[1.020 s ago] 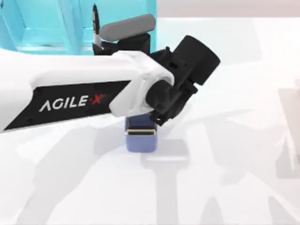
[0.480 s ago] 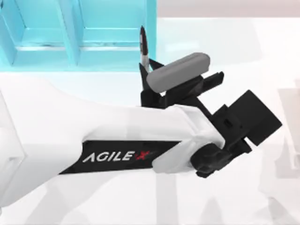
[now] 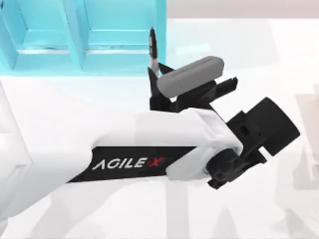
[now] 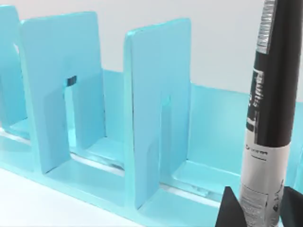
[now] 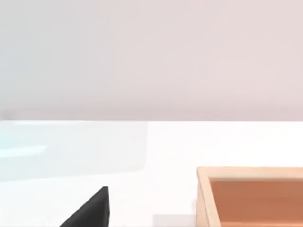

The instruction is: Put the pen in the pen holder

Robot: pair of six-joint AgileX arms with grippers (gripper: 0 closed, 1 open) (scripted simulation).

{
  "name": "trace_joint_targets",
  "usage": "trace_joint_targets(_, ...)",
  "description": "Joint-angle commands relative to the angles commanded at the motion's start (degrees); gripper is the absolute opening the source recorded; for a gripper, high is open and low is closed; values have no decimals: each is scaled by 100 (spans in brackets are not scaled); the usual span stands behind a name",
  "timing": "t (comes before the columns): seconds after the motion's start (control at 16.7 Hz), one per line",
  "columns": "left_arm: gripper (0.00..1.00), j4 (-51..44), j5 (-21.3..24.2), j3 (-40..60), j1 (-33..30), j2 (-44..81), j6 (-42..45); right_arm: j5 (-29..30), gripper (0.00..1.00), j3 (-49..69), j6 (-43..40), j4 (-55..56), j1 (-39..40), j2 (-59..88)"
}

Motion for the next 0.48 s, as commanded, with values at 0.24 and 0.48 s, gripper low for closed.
trace_joint_targets(0.24,0,-624,-111,163,20,18,-387,0,100,0,0,0,0,0)
trace_joint_targets(0.48,0,-638,-117,171,22,17,-401,0,100,0,0,0,0,0)
